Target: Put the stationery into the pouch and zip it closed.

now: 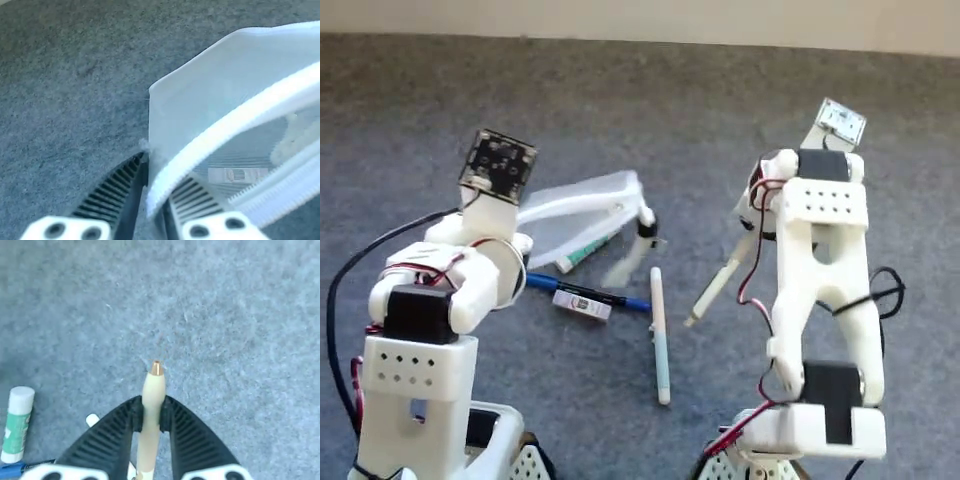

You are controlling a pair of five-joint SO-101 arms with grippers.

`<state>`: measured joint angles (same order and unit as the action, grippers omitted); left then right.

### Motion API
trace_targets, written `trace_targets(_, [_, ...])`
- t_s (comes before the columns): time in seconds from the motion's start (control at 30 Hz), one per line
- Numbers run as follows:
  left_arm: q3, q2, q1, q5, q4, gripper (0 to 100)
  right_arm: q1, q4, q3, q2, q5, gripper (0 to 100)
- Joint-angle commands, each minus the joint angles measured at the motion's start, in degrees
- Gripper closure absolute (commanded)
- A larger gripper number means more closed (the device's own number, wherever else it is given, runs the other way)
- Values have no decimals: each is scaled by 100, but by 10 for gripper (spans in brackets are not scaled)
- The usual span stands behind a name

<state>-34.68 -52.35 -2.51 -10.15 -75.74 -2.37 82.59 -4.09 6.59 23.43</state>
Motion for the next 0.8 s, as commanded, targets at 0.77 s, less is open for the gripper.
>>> trace_targets(0.77, [1051, 22, 611, -475, -958, 992, -1903, -13, 268, 4356, -308, 994])
